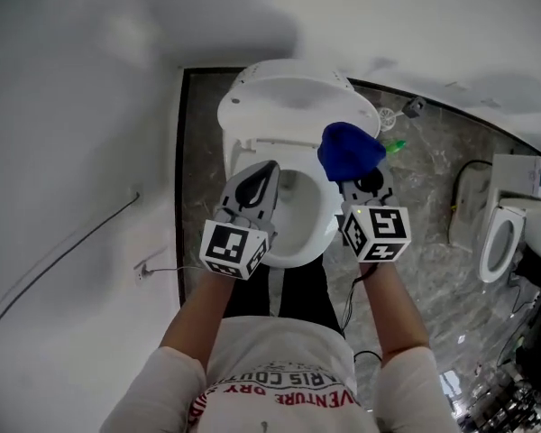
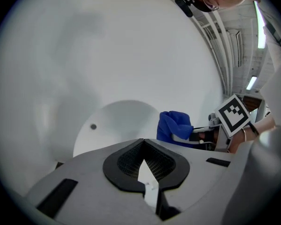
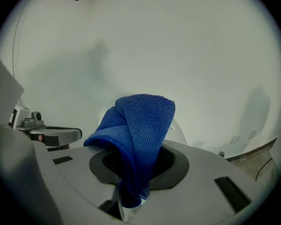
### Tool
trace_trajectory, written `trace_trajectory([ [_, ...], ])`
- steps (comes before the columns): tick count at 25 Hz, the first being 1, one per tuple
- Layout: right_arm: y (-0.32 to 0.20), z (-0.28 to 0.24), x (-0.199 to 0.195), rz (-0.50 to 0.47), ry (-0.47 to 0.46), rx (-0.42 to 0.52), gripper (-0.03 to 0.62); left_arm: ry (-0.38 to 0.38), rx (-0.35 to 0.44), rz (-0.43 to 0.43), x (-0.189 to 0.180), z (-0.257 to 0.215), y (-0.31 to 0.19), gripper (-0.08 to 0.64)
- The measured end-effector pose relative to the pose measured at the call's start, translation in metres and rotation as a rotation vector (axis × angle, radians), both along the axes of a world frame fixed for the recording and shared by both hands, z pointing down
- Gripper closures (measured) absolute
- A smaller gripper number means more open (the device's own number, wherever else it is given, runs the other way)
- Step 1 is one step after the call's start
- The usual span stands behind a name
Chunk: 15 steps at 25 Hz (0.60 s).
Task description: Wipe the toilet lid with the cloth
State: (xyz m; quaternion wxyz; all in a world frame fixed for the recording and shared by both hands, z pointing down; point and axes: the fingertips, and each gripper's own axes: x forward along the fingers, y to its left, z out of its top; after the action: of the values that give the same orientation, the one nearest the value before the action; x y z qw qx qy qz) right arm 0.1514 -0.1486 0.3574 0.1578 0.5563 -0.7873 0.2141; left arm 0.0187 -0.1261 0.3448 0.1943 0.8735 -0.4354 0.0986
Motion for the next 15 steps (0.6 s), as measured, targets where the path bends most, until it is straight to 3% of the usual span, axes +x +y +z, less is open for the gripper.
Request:
trace_trajectory([
  [6,-0.037,-0.11,-0.019,-0.003,-0.034,0.169,0.505,-0.021,0.157,0.008,-0.004,-0.099,-0.057,0.554],
  [11,-0.069,-0.164,-0.016,0.057,-0.008,0.258,0.505,0.032,0.172,-0.043,-0.008,-0.15,-0.114,0.554],
  [15,-0.097,-0.18,0.003,0.129,-0.004,0.266,0.505,-0.066,0.17,-0.043,-0.002,-0.144,-0.147,0.554],
])
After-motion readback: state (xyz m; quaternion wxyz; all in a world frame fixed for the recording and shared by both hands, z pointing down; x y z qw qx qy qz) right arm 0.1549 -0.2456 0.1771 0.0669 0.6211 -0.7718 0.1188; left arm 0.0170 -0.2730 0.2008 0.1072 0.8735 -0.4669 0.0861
